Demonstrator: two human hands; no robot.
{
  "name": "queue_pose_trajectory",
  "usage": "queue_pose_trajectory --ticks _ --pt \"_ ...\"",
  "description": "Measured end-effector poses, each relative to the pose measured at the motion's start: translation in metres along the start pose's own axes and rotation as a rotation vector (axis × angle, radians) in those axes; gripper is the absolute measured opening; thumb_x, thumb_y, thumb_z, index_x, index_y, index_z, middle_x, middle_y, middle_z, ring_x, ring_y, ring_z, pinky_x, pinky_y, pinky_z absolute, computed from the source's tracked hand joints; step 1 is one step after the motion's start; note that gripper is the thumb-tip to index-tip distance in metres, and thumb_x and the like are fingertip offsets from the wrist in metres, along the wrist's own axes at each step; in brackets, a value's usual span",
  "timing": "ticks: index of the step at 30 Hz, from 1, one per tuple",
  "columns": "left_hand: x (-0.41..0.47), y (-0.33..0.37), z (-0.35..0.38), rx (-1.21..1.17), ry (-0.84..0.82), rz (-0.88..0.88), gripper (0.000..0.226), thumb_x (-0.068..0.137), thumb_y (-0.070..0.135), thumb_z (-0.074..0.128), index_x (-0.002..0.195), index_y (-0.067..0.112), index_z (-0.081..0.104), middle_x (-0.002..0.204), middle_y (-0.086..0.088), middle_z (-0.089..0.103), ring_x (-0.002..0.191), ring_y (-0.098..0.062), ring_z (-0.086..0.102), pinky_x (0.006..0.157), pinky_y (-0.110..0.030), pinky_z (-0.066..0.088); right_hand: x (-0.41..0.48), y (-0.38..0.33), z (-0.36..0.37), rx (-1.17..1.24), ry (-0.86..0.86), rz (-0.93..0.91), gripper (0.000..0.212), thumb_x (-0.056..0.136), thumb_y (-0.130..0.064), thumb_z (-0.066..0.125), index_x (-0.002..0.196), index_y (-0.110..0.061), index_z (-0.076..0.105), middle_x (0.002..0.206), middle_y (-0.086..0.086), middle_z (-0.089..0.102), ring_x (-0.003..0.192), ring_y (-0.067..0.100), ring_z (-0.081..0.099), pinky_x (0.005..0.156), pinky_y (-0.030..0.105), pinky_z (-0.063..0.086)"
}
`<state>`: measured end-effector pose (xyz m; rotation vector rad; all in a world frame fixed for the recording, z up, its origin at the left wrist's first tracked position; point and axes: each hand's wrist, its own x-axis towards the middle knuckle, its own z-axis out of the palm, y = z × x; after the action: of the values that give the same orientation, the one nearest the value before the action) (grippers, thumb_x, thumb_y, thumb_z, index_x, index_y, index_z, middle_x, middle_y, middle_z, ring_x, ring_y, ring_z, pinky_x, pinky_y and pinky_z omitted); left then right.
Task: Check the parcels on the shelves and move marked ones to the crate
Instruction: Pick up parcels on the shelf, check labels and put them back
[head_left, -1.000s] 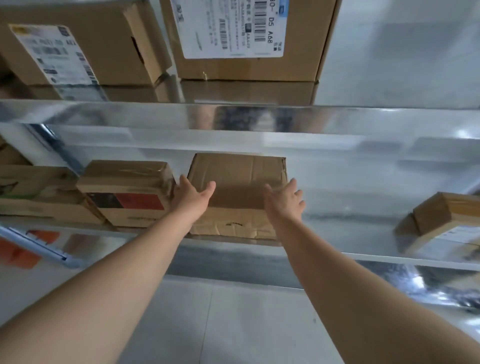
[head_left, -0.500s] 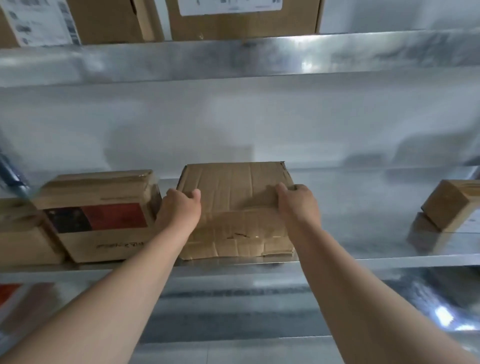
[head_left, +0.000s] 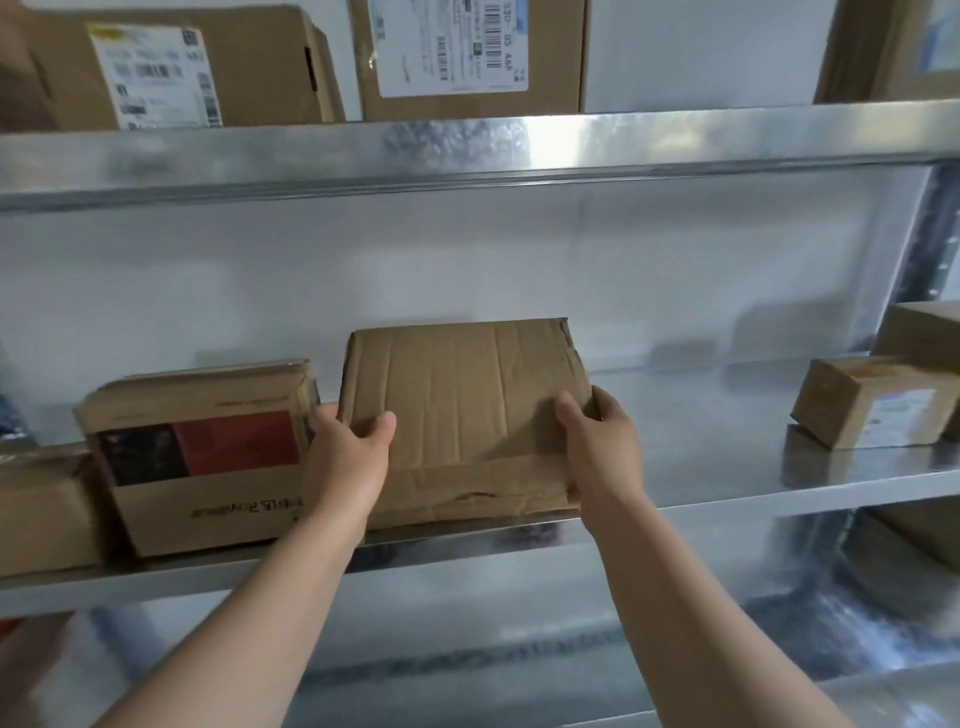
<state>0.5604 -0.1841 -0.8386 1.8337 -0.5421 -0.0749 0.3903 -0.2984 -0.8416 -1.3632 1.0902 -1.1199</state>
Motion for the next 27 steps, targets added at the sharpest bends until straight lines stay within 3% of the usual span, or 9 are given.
queue_pose_trajectory --ticks 2,5,10,14,18,21,23,25,27 --pt "-0.003 -0.003 -0.005 -0.118 -0.012 -0.011 0.04 0.095 0.033 0.065 0.124 0.02 0.041 0.118 -0.003 0.056 0.1 -0.024 0.056 0.086 -0.038 0.047 -0.01 0.003 0.0 0.069 0.033 -0.011 0.055 0.087 -0.049 0.063 0.138 -0.031 0.057 0.123 -0.006 0.066 0.114 0.027 0.063 0.098 0.058 0.053" --pt "-0.01 -0.001 -0.012 -0.24 -0.011 -0.046 0.048 0.098 0.035 0.06 0.136 0.016 0.038 0.122 -0.004 0.05 0.105 -0.023 0.052 0.085 -0.038 0.041 -0.023 0.011 0.001 0.184 0.049 -0.023 0.053 0.085 -0.046 0.067 0.136 -0.033 0.06 0.123 -0.007 0.068 0.114 0.024 0.064 0.1 0.056 0.053" --pt "-0.017 -0.001 -0.019 -0.394 -0.005 -0.129 0.057 0.103 0.057 0.033 0.133 0.009 0.041 0.095 0.001 0.047 0.081 -0.015 0.046 0.084 -0.039 0.034 -0.037 0.027 -0.006 0.364 0.006 -0.036 0.038 0.095 -0.031 0.069 0.132 -0.034 0.062 0.122 -0.007 0.068 0.116 0.021 0.064 0.102 0.05 0.051" --pt "-0.017 0.003 -0.024 -0.509 -0.025 -0.185 0.068 0.099 0.068 0.023 0.148 0.022 0.035 0.133 0.006 0.046 0.12 -0.019 0.045 0.108 -0.045 0.033 -0.041 0.023 -0.018 0.45 -0.052 -0.091 0.031 0.098 -0.021 0.065 0.125 -0.037 0.062 0.121 -0.009 0.069 0.112 0.013 0.064 0.097 0.036 0.051" --pt "-0.019 0.006 -0.026 -0.599 -0.042 -0.233 0.078 0.089 0.082 0.025 0.154 0.039 0.026 0.161 0.006 0.032 0.145 -0.023 0.035 0.119 -0.056 0.026 -0.04 0.012 -0.028 0.471 -0.052 -0.133 0.03 0.097 -0.019 0.067 0.115 -0.042 0.066 0.117 -0.011 0.073 0.112 0.012 0.067 0.105 0.042 0.052" --pt "-0.023 0.01 -0.027 -0.615 -0.053 -0.198 0.051 0.092 0.077 0.028 0.119 0.04 0.05 0.136 0.009 0.051 0.132 -0.02 0.046 0.116 -0.054 0.031 -0.038 0.008 -0.033 0.475 -0.048 -0.164 0.029 0.097 -0.018 0.068 0.112 -0.043 0.067 0.115 -0.013 0.073 0.113 0.013 0.067 0.106 0.044 0.052" --pt "-0.026 0.015 -0.028 -0.618 -0.069 -0.173 0.031 0.097 0.071 0.028 0.086 0.046 0.042 0.102 0.015 0.049 0.113 -0.014 0.048 0.115 -0.049 0.032 -0.04 0.007 -0.034 0.483 -0.046 -0.171 0.03 0.097 -0.018 0.067 0.115 -0.042 0.067 0.115 -0.013 0.074 0.113 0.013 0.068 0.106 0.046 0.052" --pt "-0.027 0.016 -0.027 -0.615 -0.076 -0.159 0.029 0.098 0.068 0.029 0.086 0.046 0.042 0.095 0.018 0.043 0.104 -0.01 0.046 0.114 -0.047 0.03 -0.042 0.008 -0.036 0.493 -0.048 -0.167 0.029 0.097 -0.018 0.067 0.117 -0.04 0.067 0.115 -0.011 0.075 0.113 0.014 0.068 0.106 0.048 0.052" --pt "-0.03 0.016 -0.029 -0.636 -0.085 -0.143 0.034 0.098 0.066 0.031 0.11 0.042 0.051 0.112 0.016 0.045 0.113 -0.011 0.042 0.116 -0.049 0.029 -0.041 0.009 -0.039 0.501 -0.043 -0.167 0.028 0.097 -0.018 0.067 0.117 -0.038 0.068 0.113 -0.011 0.075 0.112 0.015 0.069 0.105 0.048 0.052"
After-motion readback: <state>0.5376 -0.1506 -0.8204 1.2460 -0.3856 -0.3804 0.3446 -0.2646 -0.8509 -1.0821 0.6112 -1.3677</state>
